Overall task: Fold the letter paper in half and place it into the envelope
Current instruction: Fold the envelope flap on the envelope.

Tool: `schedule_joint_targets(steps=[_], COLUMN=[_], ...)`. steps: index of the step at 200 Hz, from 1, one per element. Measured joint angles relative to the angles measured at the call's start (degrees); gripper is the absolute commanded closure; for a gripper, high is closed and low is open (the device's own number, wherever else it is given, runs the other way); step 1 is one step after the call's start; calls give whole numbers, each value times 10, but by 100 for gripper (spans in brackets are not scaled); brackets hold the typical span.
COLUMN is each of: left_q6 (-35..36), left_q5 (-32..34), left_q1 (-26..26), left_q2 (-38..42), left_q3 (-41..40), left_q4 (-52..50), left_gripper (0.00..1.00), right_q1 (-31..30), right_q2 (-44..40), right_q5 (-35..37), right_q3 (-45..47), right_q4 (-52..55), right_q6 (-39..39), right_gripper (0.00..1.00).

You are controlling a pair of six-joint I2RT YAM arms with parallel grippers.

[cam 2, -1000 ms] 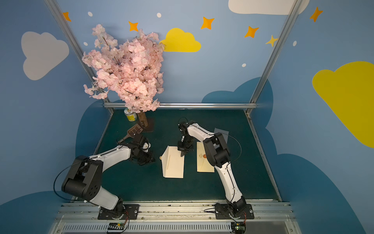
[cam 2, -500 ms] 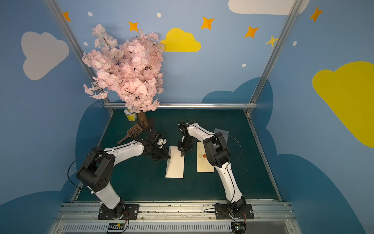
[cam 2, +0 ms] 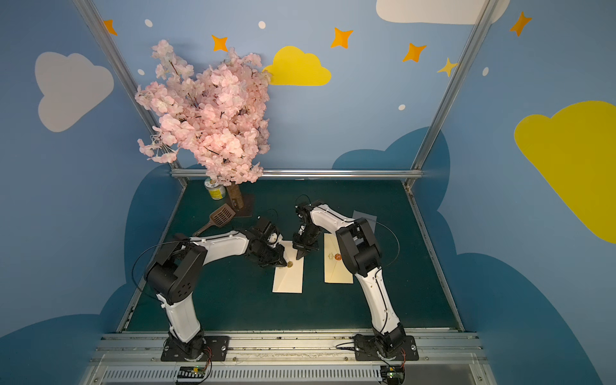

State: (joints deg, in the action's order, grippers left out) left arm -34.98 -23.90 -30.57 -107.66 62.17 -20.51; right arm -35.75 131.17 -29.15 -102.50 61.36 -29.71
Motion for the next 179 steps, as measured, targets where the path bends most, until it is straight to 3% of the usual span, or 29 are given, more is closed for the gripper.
schedule_joint_targets(steps=[64, 179], left_q6=[9, 17], left_q5=[2, -2], left_q1=[-7, -7], left_q2=[-26, -29], left_q3=[40, 51], left_q4=[-34, -67], left_gripper=[97, 97], right_q1=[-17, -22], right_q2=[-65, 1], right_q5=[-36, -59], right_q3=[58, 41], right_q4=[-39, -70], right_q6=[-14, -31], right_gripper=[100, 100])
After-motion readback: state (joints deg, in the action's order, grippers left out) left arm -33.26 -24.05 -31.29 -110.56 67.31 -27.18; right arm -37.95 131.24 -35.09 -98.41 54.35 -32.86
